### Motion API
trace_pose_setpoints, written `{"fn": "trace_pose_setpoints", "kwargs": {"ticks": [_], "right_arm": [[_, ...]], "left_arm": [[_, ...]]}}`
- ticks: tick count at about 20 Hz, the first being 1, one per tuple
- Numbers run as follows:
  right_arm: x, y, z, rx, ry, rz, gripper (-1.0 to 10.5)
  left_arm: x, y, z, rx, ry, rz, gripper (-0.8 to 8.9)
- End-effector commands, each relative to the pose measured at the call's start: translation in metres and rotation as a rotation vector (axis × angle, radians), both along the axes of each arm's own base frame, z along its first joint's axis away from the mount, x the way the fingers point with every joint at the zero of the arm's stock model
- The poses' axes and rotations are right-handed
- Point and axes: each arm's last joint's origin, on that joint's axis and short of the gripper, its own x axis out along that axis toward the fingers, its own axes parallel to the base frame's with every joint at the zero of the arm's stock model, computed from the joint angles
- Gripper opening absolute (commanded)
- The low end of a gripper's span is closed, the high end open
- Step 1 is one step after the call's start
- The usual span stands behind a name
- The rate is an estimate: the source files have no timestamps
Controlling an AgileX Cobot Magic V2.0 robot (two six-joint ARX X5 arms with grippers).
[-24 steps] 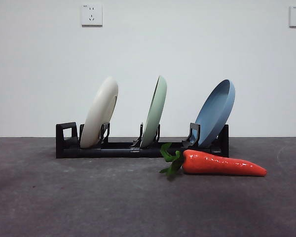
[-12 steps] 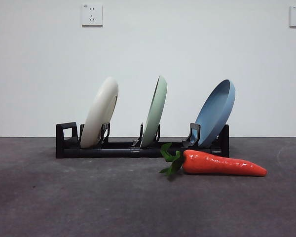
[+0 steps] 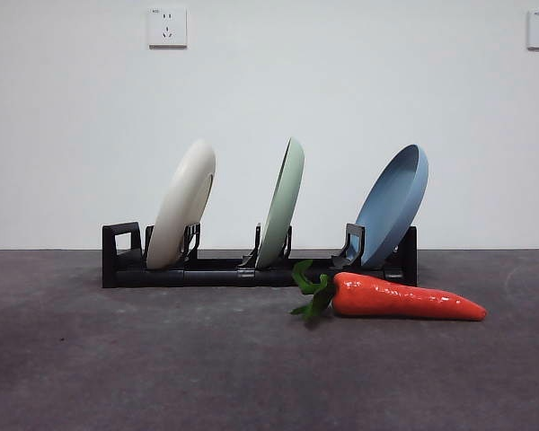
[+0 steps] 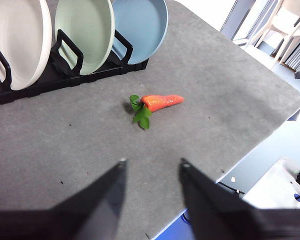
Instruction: Take the green plate from the plate rack,put the plate on the table,take the carrot from the table,put the carrot in the plate
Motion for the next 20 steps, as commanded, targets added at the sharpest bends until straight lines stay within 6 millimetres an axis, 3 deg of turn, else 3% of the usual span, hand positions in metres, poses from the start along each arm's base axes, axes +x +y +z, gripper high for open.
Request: {"fn": "trace_pose_setpoints", "kwargs": {"ticks": [1,7,12,15,20], "right_arm": [[0.0,0.0,0.001,0.007,-0.005,-0.004,6.9],[0.0,0.0,0.001,0.007,-0.005,-0.005,6.9],[0.0,0.0,0.001,0.007,-0.005,-0.005,6.9],[0.001,0.0,0.001,0.006,-0.001,-0.005,6.9],[0.002,0.0,0.001,0.004,0.004,-0.007,6.9]], "left_arm": [[0.001,0.0,0.001,0.006,-0.012,-0.006,5.48],[0.018,-0.004,0.013,-0.036,-0.003,-0.074,5.48],[0.06,-0.014,0.053,-0.079,-0.079,-0.131,5.48],[0.099,-0.036,0.073,-0.096,-0.121,-0.19,5.34],[0.162,-0.094,0.078,-0.023,-0.152,-0.175,5.34]]}}
